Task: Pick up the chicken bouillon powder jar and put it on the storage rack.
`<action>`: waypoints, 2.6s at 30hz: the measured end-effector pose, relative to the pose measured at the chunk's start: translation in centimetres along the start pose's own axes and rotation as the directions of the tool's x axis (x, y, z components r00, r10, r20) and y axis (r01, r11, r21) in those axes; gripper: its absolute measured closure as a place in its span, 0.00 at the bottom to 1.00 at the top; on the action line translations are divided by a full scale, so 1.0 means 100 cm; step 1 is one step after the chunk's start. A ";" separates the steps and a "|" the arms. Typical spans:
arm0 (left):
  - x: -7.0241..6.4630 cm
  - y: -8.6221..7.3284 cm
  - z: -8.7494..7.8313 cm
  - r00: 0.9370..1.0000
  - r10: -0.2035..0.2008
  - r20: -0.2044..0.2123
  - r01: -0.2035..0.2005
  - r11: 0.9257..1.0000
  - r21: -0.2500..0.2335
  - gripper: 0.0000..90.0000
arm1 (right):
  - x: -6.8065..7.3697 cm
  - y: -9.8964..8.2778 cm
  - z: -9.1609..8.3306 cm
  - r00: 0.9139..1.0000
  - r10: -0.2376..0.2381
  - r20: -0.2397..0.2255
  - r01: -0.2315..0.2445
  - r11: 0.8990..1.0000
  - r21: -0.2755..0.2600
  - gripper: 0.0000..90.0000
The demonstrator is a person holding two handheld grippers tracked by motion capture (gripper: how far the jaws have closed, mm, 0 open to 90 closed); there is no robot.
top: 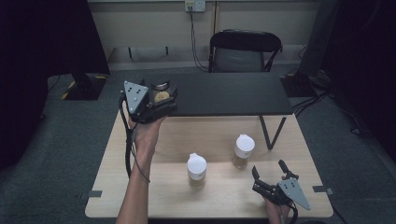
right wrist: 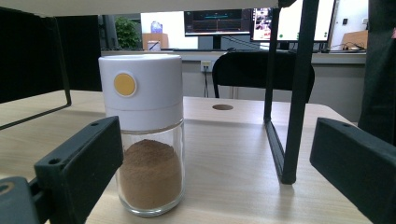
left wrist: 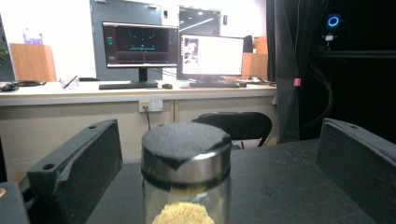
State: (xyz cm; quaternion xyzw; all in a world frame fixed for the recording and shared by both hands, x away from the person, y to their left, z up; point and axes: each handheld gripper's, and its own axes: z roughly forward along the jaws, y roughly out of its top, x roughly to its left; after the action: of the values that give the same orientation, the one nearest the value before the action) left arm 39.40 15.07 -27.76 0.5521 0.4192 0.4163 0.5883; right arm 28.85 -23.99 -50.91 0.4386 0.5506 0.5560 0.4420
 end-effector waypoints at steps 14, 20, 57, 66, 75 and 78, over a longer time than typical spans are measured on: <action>0.004 -0.012 -0.024 1.000 -0.026 -0.002 0.025 0.999 -0.044 0.00 | 0.000 0.000 0.000 1.000 0.000 0.001 0.000 1.000 0.000 0.02; 0.004 -0.017 -0.033 0.999 -0.044 0.000 0.044 0.997 -0.057 0.00 | 0.000 0.000 0.000 1.000 0.000 0.000 0.000 1.000 0.000 0.02; 0.000 -0.063 -0.084 0.998 -0.063 0.002 0.063 0.994 -0.093 0.00 | 0.000 0.000 0.000 1.000 0.000 0.006 0.000 1.000 0.000 0.02; 0.002 -0.085 -0.088 0.999 -0.036 -0.016 0.035 0.997 -0.063 0.00 | 0.000 0.000 0.000 1.000 0.000 0.008 0.000 1.000 0.000 0.02; 0.001 -0.107 -0.092 0.999 -0.045 -0.017 0.044 0.998 -0.052 0.00 | 0.000 0.000 0.000 1.000 0.000 0.009 0.000 1.000 0.000 0.02; 0.001 -0.113 -0.094 0.999 -0.050 -0.016 0.050 0.998 -0.042 0.00 | 0.000 0.000 0.000 1.000 0.000 0.009 0.000 1.000 0.000 0.02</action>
State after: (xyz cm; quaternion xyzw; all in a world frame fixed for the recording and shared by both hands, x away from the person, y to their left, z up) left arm 30.82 17.50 -39.38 0.5256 0.4293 0.4148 0.6062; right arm 28.85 -23.96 -50.91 0.4412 0.5485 0.5539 0.4447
